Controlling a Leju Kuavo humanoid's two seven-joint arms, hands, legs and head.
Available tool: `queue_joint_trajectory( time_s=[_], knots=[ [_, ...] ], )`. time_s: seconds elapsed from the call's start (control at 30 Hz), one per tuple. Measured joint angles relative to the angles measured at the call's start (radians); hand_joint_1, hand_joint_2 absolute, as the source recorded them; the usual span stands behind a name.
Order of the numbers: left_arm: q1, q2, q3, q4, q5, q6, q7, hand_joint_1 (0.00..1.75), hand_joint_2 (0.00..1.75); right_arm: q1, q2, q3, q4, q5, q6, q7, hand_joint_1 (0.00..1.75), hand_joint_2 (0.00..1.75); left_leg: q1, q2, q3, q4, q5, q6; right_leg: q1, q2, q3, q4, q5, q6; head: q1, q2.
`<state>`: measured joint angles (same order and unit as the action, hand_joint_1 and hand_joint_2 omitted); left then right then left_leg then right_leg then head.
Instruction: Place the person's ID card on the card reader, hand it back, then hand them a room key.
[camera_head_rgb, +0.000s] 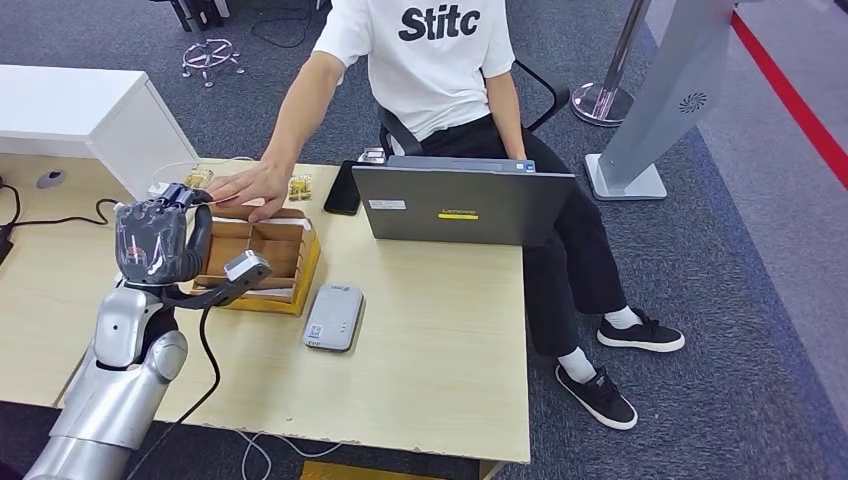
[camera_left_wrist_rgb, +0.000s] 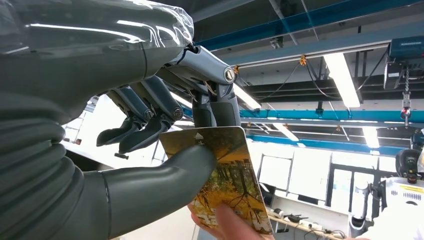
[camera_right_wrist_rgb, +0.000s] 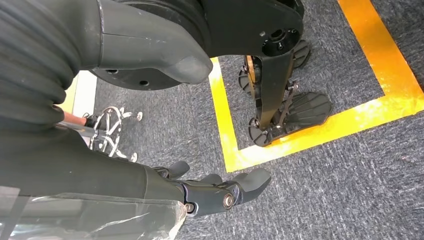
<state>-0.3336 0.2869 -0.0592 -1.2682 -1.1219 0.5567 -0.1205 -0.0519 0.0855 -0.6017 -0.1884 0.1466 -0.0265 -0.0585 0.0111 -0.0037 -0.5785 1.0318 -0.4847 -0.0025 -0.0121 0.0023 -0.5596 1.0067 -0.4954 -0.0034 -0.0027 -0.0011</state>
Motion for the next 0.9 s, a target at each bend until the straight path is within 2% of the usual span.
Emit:
queue_joint_trajectory(
  time_s=[0.03, 0.07, 0.57, 0.73, 0.83, 0.9],
  knots=[
    [0.0, 0.0, 0.001, 0.0, 0.0, 0.0, 0.0, 0.34, 1.75, 0.0, 0.0, 0.0, 0.0, 0.0, 0.0, 0.0, 0.0, 1.75, 0.0, 0.0, 0.0, 0.0, 0.0, 0.0, 0.0, 0.0, 0.0, 0.0, 0.0, 0.0, 0.0, 0.0],
    [0.001, 0.0, 0.001, -0.002, -0.002, 0.0, 0.0, 0.01, 1.75, 0.0, 0.0, 0.0, 0.0, 0.0, 0.0, 0.001, 0.0, 1.75, 0.0, 0.0, 0.0, 0.0, 0.0, 0.0, 0.0, 0.0, 0.0, 0.0, 0.0, 0.0, 0.0, 0.0],
    [0.016, 0.0, 0.004, -0.024, -0.016, -0.001, 0.001, 0.0, 1.75, 0.0, 0.002, -0.004, 0.0, 0.001, -0.002, 0.005, 0.0, 1.75, 0.0, 0.0, 0.0, 0.0, 0.0, 0.0, 0.0, 0.0, 0.0, 0.0, 0.0, 0.0, 0.0, 0.0],
    [0.033, -0.002, 0.01, -0.047, -0.009, 0.041, -0.004, 0.0, 1.75, 0.0, 0.002, -0.01, 0.0, 0.001, -0.002, 0.008, 0.0, 1.75, 0.0, 0.0, 0.0, 0.0, 0.0, 0.0, 0.0, 0.0, 0.0, 0.0, 0.0, 0.0, 0.0, 0.0],
    [0.082, -0.017, 0.026, -0.11, -0.019, 0.103, -0.054, 0.0, 1.75, 0.0, 0.002, -0.016, 0.0, -0.002, -0.006, 0.01, 0.0, 1.75, 0.0, 0.001, 0.0, 0.0, 0.0, 0.0, 0.0, 0.001, 0.0, 0.0, 0.0, 0.0, 0.0, 0.0],
    [0.15, -0.075, 0.064, -0.212, 0.011, 0.124, -0.187, 0.0, 1.75, 0.001, 0.003, -0.022, 0.0, -0.006, -0.018, 0.017, 0.0, 1.75, -0.001, 0.001, -0.001, 0.0, -0.001, 0.0, 0.0, 0.001, 0.0, -0.001, 0.0, 0.001, 0.0, 0.0]
  ],
)
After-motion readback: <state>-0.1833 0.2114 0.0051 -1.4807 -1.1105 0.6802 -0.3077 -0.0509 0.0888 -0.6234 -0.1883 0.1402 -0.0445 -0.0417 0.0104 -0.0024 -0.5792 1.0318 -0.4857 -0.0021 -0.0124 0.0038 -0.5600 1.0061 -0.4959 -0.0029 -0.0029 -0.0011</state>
